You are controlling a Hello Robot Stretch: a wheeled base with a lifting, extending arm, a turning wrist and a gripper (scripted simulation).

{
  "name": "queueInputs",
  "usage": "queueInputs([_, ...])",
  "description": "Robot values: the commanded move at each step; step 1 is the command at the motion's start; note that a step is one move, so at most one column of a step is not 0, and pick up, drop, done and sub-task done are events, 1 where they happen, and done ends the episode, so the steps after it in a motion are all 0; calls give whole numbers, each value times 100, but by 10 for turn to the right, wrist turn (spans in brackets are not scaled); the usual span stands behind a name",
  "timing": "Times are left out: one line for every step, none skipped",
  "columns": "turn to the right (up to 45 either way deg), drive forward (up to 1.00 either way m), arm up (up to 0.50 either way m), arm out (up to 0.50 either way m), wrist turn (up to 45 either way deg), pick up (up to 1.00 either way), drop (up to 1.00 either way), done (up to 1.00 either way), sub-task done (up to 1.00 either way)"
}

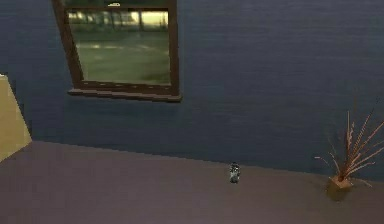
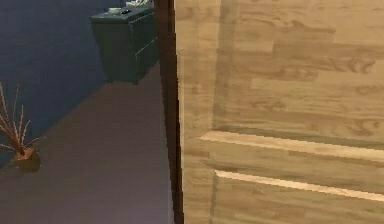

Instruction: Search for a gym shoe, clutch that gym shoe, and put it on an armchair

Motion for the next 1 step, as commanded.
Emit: queueInputs([90,0,0,0,0,0,0,0,0])
